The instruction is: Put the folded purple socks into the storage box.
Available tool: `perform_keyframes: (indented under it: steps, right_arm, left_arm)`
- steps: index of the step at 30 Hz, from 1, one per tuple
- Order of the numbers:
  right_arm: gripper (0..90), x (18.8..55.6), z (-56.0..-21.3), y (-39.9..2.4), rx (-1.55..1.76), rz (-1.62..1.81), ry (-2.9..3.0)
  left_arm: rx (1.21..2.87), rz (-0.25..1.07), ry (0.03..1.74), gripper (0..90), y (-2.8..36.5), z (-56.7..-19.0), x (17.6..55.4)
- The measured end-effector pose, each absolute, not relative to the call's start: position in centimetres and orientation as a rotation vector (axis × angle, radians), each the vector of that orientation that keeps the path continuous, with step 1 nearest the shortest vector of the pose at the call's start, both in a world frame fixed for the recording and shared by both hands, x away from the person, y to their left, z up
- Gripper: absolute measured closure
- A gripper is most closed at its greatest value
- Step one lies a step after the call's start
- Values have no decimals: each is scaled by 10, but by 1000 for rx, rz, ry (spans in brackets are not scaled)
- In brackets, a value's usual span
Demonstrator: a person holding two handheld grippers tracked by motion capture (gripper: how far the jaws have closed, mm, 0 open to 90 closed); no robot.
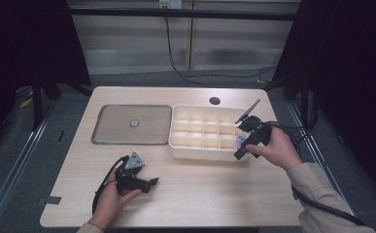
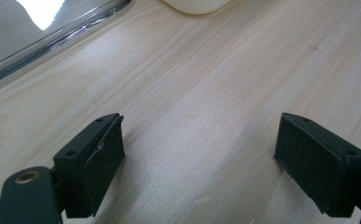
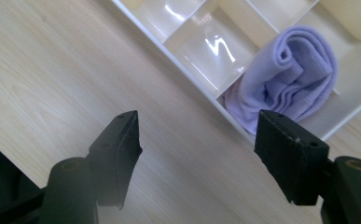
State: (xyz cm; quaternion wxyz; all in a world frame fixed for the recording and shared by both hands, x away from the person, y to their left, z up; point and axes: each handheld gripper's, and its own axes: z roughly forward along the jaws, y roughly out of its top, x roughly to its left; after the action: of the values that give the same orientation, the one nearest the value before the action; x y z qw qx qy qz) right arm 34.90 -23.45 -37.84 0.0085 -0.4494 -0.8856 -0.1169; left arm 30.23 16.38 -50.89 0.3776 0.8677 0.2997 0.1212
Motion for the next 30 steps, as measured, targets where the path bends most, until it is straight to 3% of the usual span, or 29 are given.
perform_keyframes:
  steps: [30]
  right_arm:
    - [283,319,-395,-209,-1266,-433,-2806]
  left_arm:
    - [2228,301,762,149,164,-509,303]
